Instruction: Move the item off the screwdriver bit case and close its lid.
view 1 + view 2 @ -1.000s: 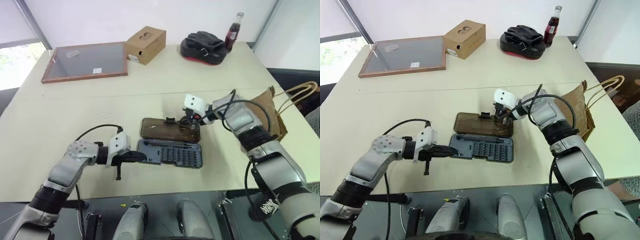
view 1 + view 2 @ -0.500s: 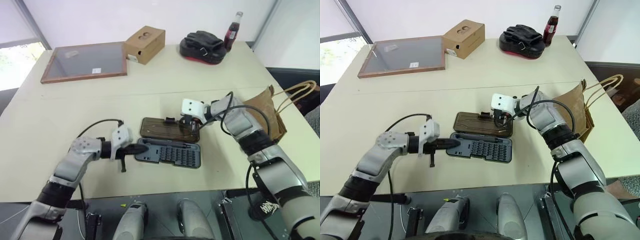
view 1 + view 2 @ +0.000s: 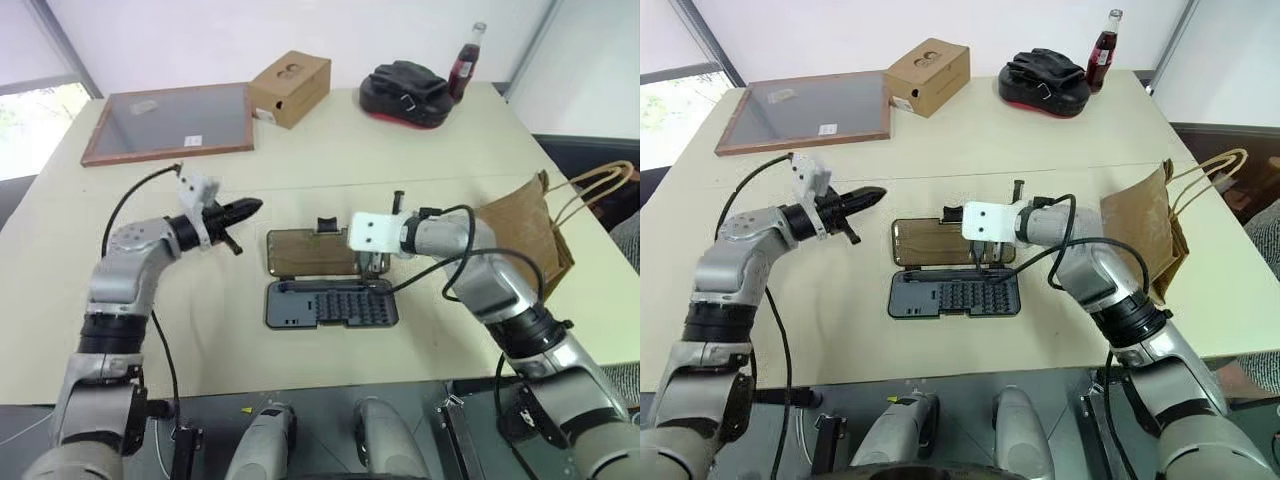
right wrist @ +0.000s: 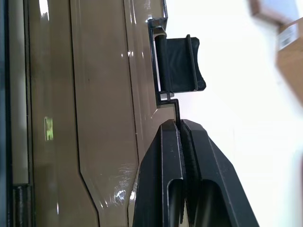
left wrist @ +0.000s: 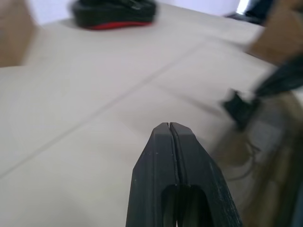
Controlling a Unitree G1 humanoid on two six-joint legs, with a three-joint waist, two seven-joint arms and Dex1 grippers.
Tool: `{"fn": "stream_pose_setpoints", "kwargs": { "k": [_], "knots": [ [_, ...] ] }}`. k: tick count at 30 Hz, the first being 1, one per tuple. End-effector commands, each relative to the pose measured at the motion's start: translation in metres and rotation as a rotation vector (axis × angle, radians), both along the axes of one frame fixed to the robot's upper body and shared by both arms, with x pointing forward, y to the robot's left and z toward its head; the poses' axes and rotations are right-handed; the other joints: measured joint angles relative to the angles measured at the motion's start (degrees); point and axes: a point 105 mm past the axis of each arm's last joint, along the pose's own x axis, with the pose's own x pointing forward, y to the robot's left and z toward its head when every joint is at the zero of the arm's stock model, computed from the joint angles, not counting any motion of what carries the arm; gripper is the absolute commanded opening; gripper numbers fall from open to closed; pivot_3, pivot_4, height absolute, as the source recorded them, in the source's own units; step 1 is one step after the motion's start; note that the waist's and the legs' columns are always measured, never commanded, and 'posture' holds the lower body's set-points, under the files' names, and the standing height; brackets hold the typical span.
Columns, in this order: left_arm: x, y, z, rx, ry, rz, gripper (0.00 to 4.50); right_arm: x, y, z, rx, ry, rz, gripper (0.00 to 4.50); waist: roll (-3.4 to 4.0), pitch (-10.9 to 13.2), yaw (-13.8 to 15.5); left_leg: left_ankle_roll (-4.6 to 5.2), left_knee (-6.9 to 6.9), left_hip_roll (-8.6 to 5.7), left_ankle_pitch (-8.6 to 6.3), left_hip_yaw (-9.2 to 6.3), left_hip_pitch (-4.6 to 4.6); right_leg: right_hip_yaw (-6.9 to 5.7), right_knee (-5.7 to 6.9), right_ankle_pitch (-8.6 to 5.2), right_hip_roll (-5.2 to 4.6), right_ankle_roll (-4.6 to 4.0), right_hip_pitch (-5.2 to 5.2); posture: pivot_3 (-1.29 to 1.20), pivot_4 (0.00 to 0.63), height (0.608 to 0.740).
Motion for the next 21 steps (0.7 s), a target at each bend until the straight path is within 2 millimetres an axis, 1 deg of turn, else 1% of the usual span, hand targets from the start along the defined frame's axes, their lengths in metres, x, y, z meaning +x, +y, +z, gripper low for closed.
{"fn": "stream_pose_setpoints", "kwargs": {
  "k": [1,5,7,8,10,13,19,20,21],
  "knots": [
    [0.012,0.013,-0.002,0.020,-0.017,0.061,0.00,-0.002,0.005,0.023,0.055,-0.092,-0.008,0.04,0.00,0.0,0.0,0.00,0.00,0.00,0.00,0.00,0.00,0.00,0.00,0.00,0.00,0.00,0.00,0.00,0.150,0.740],
    [0.015,0.007,-0.032,0.129,0.014,0.025,0.00,-0.003,0.004,0.026,0.068,-0.100,-0.019,0.04,0.00,0.0,0.1,0.00,0.00,-0.03,0.00,0.10,0.00,0.00,0.00,0.00,0.00,0.00,0.00,0.00,0.150,0.740],
    [0.009,-0.010,-0.055,0.164,0.052,-0.053,0.00,-0.003,0.004,0.028,0.074,-0.101,-0.023,0.04,0.00,0.0,0.3,-0.01,0.02,-0.05,0.01,0.13,-0.02,0.00,0.00,0.01,0.00,0.00,0.00,0.00,0.150,0.740],
    [0.006,-0.019,-0.061,0.162,0.066,-0.090,0.00,-0.004,0.004,0.028,0.077,-0.100,-0.024,0.04,0.00,0.0,0.3,-0.01,0.02,-0.05,0.01,0.14,-0.03,0.00,-0.01,0.01,-0.01,0.00,0.00,0.00,0.150,0.740],
    [0.003,-0.029,-0.064,0.149,0.068,-0.128,0.00,-0.004,0.004,0.029,0.079,-0.098,-0.026,0.04,-0.02,0.0,0.5,-0.01,0.02,-0.06,0.01,0.14,-0.04,0.00,-0.01,0.01,-0.02,0.00,0.01,0.00,0.150,0.740],
    [0.003,-0.036,-0.061,0.126,0.059,-0.149,0.00,-0.006,0.005,0.027,0.092,-0.072,-0.027,0.04,-0.05,0.0,0.3,-0.01,0.04,-0.05,0.01,0.12,-0.06,-0.01,-0.01,0.01,-0.01,0.00,0.00,0.00,0.150,0.740],
    [0.005,-0.041,-0.056,0.108,0.045,-0.151,0.00,-0.009,0.007,0.023,0.106,-0.036,-0.029,0.04,-0.05,0.0,0.2,-0.01,0.03,-0.04,0.01,0.12,-0.05,-0.01,0.00,0.01,-0.02,0.00,0.00,0.00,0.150,0.740],
    [0.004,-0.040,-0.057,0.108,0.045,-0.150,0.00,-0.009,0.007,0.023,0.107,-0.033,-0.030,0.66,-0.05,0.0,0.2,-0.01,0.03,-0.04,0.01,0.11,-0.05,-0.01,0.00,0.01,-0.01,0.00,0.00,0.00,0.150,0.740],
    [0.004,-0.041,-0.057,0.108,0.045,-0.151,0.00,-0.009,0.007,0.023,0.108,-0.032,-0.031,0.87,-0.05,0.0,0.2,-0.01,0.03,-0.04,0.01,0.11,-0.05,-0.01,0.00,0.01,-0.01,0.00,0.00,0.00,0.150,0.740]
  ]
}}
